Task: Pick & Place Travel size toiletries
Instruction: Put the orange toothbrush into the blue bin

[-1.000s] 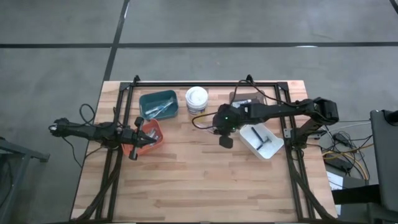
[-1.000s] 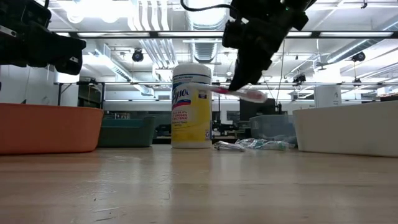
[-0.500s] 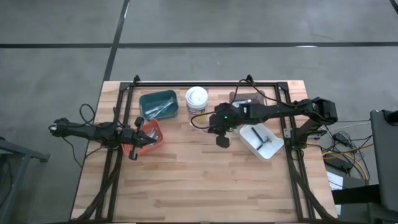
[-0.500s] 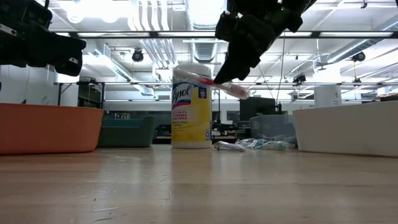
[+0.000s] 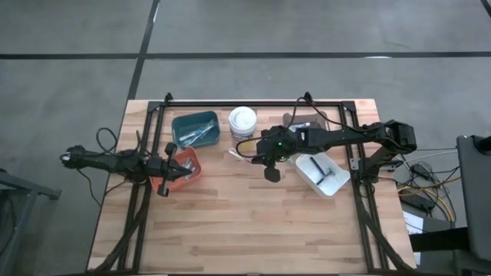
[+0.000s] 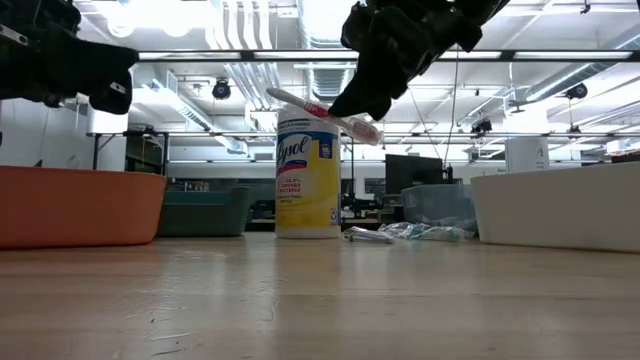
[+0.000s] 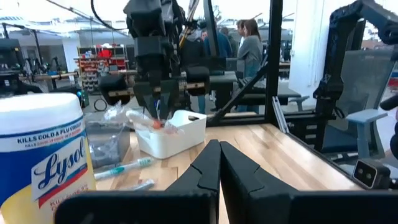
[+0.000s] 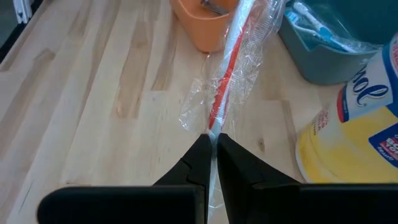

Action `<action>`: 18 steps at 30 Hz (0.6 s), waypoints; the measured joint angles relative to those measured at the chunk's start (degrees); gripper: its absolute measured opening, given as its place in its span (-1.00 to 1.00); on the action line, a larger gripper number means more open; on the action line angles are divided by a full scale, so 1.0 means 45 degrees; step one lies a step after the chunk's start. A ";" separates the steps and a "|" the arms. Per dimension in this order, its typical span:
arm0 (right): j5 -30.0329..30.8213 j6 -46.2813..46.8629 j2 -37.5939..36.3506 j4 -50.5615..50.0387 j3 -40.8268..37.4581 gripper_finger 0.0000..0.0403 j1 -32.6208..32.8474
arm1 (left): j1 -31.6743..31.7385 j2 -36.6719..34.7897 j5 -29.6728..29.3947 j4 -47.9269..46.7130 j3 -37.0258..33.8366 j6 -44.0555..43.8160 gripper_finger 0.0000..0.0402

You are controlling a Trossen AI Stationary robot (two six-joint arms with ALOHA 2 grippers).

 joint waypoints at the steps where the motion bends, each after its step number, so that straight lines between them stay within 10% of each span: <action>1: 0.0000 0.0000 0.0000 -0.0004 0.0000 -0.91 0.0000 | 0.0000 0.0000 0.0000 0.0126 0.0000 0.0000 -0.96; 18: 0.0019 -0.1172 0.0000 0.1135 -0.0019 -0.91 -0.0011 | 0.0019 0.0503 -0.1777 0.1449 0.0000 0.0091 -0.84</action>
